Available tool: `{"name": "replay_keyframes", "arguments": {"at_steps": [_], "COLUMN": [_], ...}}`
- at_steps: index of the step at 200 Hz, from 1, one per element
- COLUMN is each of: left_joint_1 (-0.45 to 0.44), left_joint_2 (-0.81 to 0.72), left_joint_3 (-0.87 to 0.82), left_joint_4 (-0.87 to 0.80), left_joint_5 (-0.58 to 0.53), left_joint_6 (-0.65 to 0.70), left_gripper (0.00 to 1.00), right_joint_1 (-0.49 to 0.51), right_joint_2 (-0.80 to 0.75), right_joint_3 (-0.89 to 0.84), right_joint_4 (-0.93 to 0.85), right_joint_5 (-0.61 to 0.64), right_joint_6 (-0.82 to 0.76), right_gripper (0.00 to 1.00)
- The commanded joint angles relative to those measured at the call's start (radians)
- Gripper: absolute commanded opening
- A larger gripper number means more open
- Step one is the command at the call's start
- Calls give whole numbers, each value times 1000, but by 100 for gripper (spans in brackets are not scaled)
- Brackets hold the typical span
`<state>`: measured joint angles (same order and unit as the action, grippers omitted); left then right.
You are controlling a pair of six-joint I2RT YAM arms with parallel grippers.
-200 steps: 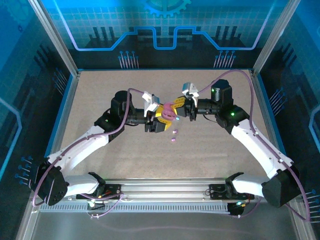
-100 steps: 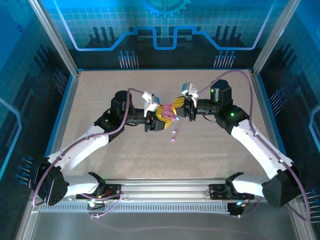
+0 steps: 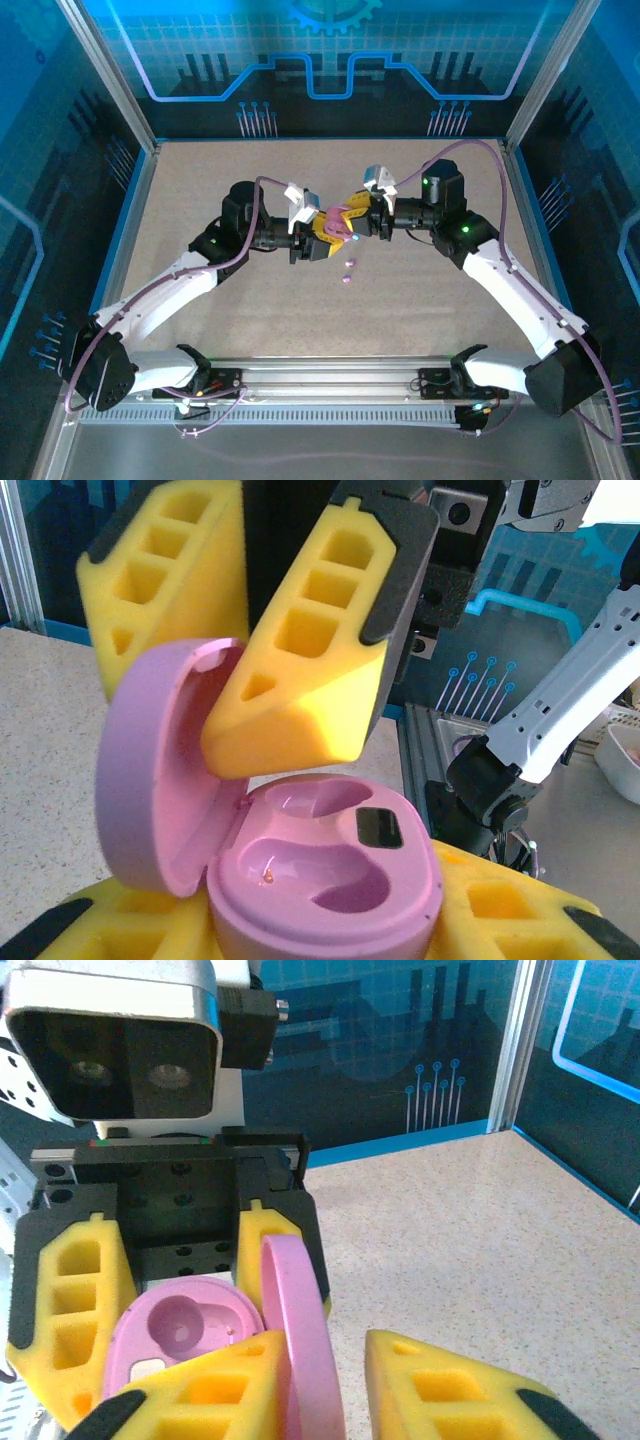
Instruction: Insert the wireless bluetooth earbuds into the charging case
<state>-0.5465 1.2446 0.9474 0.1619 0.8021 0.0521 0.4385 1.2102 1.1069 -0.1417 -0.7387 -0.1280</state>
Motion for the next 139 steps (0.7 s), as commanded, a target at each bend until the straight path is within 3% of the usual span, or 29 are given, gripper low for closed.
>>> {"name": "replay_keyframes", "arguments": {"at_steps": [1,72,112,139], "left_joint_1": [-7,-10,-10,-10], "left_joint_2": [-3,-30,-26,-22], "left_joint_3": [22,-4,-36,-78], "left_joint_4": [12,10,76,163], "left_joint_5": [28,19,-48,-116], "left_joint_6": [22,75,36,-1], "left_gripper": [34,34,34,33], "right_joint_1": [11,-38,-48,-58], "right_joint_2": [-18,9,7,-30], "right_joint_3": [19,66,125,155], "right_joint_4": [-5,-32,-88,-125], "right_joint_5": [33,8,-46,-15], "right_joint_6": [2,108,171,231], "right_gripper": [32,43,50,55]}}
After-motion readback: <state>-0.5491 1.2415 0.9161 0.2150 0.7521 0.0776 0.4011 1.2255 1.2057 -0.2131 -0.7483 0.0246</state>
